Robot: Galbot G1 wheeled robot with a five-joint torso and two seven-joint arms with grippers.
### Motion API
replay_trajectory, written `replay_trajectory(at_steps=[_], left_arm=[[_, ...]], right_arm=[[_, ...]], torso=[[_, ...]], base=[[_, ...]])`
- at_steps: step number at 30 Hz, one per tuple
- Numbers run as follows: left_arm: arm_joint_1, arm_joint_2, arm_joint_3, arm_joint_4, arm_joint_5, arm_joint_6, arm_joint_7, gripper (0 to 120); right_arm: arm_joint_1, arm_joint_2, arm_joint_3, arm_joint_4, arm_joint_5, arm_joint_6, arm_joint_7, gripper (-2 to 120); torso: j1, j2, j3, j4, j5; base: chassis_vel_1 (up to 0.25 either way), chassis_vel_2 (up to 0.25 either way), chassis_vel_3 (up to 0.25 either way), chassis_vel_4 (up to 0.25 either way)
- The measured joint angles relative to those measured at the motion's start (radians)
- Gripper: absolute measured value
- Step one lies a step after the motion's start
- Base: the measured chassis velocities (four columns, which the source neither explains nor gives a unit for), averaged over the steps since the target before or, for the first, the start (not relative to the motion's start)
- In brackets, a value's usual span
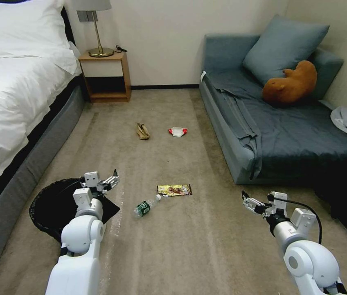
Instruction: Pick up the trash bin, then pick up the garbage on the floor and place it into the trash bin.
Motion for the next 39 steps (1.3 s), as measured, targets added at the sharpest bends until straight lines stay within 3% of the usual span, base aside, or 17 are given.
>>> replay_trajectory(at_steps=[6, 8, 9, 10, 11, 14, 21, 25, 31, 39], left_arm=[[0.025, 0.056, -0.056, -0.015, -0.035, 0.046, -0.018, 100], [0.042, 0.096, -0.09, -0.025, -0.041, 0.101, -0.035, 100], [0.042, 0.096, -0.09, -0.025, -0.041, 0.101, -0.035, 100], [0.054, 0.127, -0.115, -0.029, -0.049, 0.135, -0.046, 100], [0.054, 0.127, -0.115, -0.029, -0.049, 0.135, -0.046, 100], [0.077, 0.194, -0.169, -0.029, -0.087, 0.209, -0.074, 100], [0.101, 0.266, -0.213, -0.026, -0.108, 0.273, -0.077, 100], [0.097, 0.307, -0.227, 0.016, -0.107, 0.298, -0.069, 100], [0.077, 0.329, -0.228, 0.091, -0.097, 0.297, -0.057, 100], [0.042, 0.32, -0.202, 0.162, -0.066, 0.278, -0.041, 100]], right_arm=[[-0.001, 0.006, -0.011, -0.002, -0.007, 0.006, -0.001, 100], [0.0, 0.007, -0.015, -0.003, -0.008, 0.007, -0.001, 100], [0.0, 0.007, -0.015, -0.003, -0.008, 0.007, -0.001, 100], [0.001, 0.007, -0.018, -0.005, -0.011, 0.007, -0.001, 100], [0.001, 0.007, -0.018, -0.005, -0.011, 0.007, -0.001, 100], [0.004, 0.009, -0.029, -0.015, -0.018, 0.009, -0.002, 100], [0.01, 0.011, -0.044, -0.016, -0.023, 0.01, -0.002, 100], [0.011, 0.012, -0.047, -0.016, -0.024, 0.01, -0.002, 100], [0.01, 0.016, -0.047, -0.015, -0.023, 0.012, -0.002, 100], [0.008, 0.025, -0.05, -0.017, -0.023, 0.017, -0.003, 100]], torso=[[0.0, 0.0, 0.0, 0.0, -0.0002], [0.0, 0.0, 0.0, 0.0, -0.0001], [0.0, 0.0, 0.0, 0.0, -0.0001], [0.0, 0.0, 0.0, 0.0001, -0.0002], [0.0, 0.0, 0.0, 0.0001, -0.0002], [0.0, 0.0, 0.0, 0.0001, -0.0001], [0.0, 0.0, 0.0, 0.0001, 0.0001], [0.0, 0.0, 0.0, 0.0001, 0.0], [0.0, 0.0, 0.0, 0.0, -0.0001], [0.0, 0.0, 0.0, 0.0, 0.0001]], base=[[0.0, 0.0, 0.0, 0.0], [0.0, 0.0, 0.0, 0.0], [0.0, 0.0, 0.0, 0.0], [0.0, 0.0, 0.0, 0.0], [0.0, 0.0, 0.0, 0.0], [0.0, 0.0, 0.0, 0.0], [0.0, 0.0, 0.0, 0.0], [0.0, 0.0, 0.0, 0.0], [0.0, 0.0, 0.0, 0.0], [0.0, 0.0, 0.0, 0.0]])
